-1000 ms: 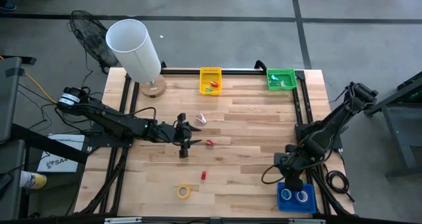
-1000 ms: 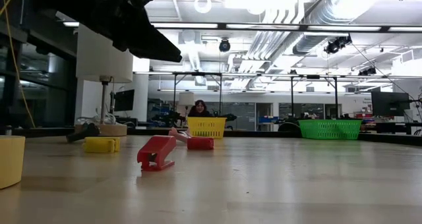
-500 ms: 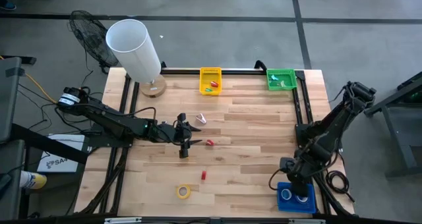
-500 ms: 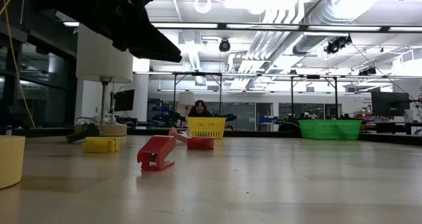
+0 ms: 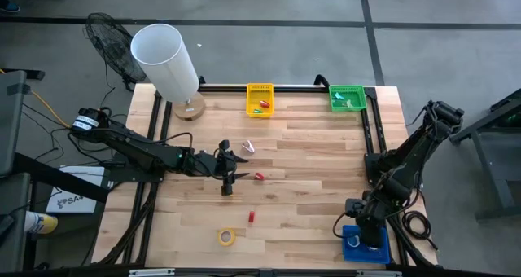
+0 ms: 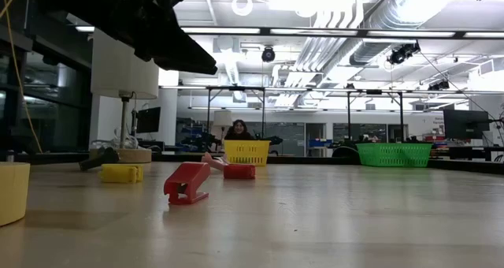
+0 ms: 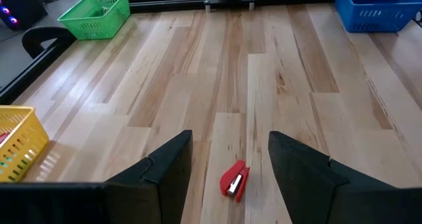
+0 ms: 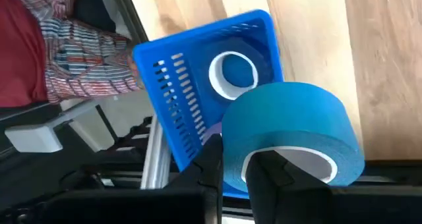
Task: Pick and place Stapler, Stapler remover, tape
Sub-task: Put the light blue tape into the blue bin
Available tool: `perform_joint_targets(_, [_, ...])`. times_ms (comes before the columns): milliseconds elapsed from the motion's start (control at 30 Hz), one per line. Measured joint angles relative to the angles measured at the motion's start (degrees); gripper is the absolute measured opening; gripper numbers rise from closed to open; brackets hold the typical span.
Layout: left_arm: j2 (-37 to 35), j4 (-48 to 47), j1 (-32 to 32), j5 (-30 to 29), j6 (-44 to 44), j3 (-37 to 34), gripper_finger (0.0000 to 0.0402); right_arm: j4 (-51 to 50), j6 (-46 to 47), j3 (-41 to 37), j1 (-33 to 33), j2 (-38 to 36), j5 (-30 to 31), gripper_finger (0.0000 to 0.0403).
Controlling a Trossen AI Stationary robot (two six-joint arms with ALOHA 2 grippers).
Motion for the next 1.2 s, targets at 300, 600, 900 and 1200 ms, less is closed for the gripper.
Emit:
perform_joint_targets(300, [0.0, 0.0, 0.0, -0.1, 0.0, 0.0, 0.0195, -6.2, -4.6, 10.4, 0.0, 4.0, 7.3, 0.0029])
perform_joint_targets(600, [0.0, 0.0, 0.0, -0.1, 0.0, 0.0, 0.0195, -14.7, -6.7, 21.8, 0.2, 16.5, 3.9, 0.0029])
perform_joint_targets(900, [0.0, 0.0, 0.0, -0.1, -0.2, 0.0, 0.0195, -16.4, -7.3, 25.1, 1.0, 25.8, 1.2, 0.0029])
perform_joint_targets(1200, [0.0, 0.0, 0.0, 0.6, -0.4, 0.0, 0.0195, -16.2, -3.3, 25.1, 3.2, 26.8, 3.5, 0.0029])
